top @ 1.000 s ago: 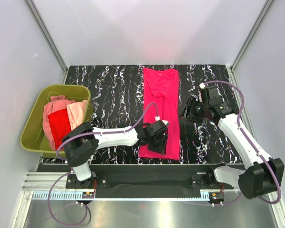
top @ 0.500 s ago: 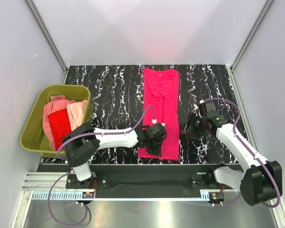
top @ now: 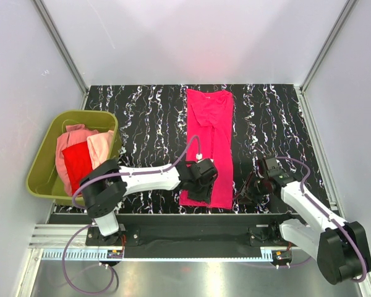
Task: Fold and stack the t-shirts
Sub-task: Fold the tshirt
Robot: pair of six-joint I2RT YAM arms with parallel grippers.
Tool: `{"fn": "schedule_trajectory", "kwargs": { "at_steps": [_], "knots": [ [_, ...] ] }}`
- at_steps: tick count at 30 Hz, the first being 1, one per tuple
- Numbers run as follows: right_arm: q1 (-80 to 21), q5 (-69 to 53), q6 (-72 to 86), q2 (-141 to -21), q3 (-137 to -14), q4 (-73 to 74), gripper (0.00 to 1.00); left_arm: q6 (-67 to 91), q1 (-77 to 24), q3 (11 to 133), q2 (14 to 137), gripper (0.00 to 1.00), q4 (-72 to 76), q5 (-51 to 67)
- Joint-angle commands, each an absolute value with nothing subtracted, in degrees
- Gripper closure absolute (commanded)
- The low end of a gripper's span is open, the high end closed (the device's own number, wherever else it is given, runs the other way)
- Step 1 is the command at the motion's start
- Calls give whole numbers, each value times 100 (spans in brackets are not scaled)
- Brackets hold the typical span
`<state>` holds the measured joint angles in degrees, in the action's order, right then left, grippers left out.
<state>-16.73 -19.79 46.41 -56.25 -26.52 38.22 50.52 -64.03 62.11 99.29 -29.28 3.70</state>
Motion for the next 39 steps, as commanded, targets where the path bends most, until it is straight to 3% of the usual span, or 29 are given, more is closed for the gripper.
{"fn": "schedule_trajectory", "kwargs": {
  "at_steps": [1,6,7,12,24,32,37,39],
  "knots": [
    [-1758,-2206,4808,-5669,-2680,3480,61,4755,-6407,6679,9414,52,-3234,97],
    [-1889,-2214,4869,-5809,-2576,3384,69,4518,-6197,6557,9176,53,-3068,297],
    [-1959,-2276,4921,-5810,-2549,3271,77,4474,-6144,6496,9080,54,-2841,395],
    [-2135,-2250,5027,-5854,-2645,3243,93,4245,-6135,6425,9175,60,-1988,1429],
    [-2329,-2075,5194,-6610,-1996,2636,100,4430,-6135,6065,9940,64,-1643,1337],
    [-2347,-1899,5107,-6101,-2389,3172,98,4517,-6144,5862,9976,64,-1679,1326],
    [-2347,-1618,5150,-5555,-2838,4024,78,4377,-6065,6064,9300,57,-2126,1415],
    [-2347,-1573,5212,-5441,-2839,4122,75,4316,-5959,6047,8992,54,-2320,1485]
  ]
}}
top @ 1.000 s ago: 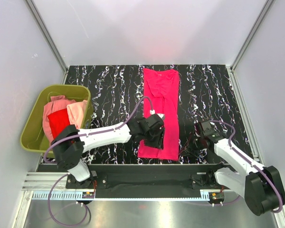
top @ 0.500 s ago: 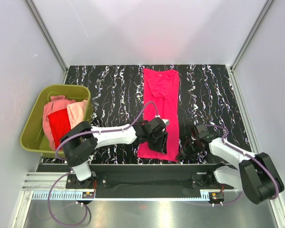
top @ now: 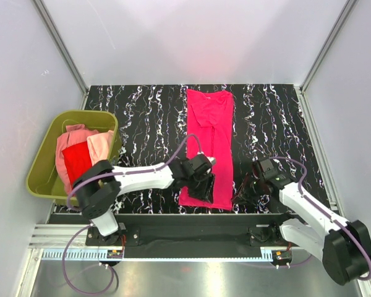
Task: Fold and stack the t-shirts
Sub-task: Fold the tshirt
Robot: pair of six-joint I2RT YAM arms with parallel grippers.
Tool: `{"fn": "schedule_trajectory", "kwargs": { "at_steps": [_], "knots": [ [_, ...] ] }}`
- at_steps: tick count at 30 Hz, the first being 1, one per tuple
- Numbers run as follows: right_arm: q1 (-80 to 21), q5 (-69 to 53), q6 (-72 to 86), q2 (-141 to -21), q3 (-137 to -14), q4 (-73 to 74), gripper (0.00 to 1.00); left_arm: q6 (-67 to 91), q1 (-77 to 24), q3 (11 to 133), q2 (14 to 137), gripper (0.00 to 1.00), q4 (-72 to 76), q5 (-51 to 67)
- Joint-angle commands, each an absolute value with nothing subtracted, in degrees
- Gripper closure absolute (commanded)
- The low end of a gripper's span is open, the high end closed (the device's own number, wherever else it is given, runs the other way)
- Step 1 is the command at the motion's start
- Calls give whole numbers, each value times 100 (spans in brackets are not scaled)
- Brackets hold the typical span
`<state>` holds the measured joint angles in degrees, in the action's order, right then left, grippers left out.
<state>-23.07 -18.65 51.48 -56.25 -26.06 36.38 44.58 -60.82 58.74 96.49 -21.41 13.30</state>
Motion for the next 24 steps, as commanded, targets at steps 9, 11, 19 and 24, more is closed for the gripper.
{"fn": "schedule_trajectory", "kwargs": {
  "at_steps": [9,11,19,24],
  "knots": [
    [-2452,-1600,5432,-5458,-2514,3832,58,4078,-4888,4853,8069,51,-2603,1441],
    [-2452,-1643,5449,-5449,-2453,3753,57,4096,-4738,4466,7902,50,-2497,1564],
    [-2566,-1740,5476,-5862,-2338,3261,57,4254,-4439,3789,7928,49,-2224,1652],
    [-2584,-1564,5519,-5819,-2285,3217,59,4324,-4438,3578,8051,50,-1855,1793]
  ]
}}
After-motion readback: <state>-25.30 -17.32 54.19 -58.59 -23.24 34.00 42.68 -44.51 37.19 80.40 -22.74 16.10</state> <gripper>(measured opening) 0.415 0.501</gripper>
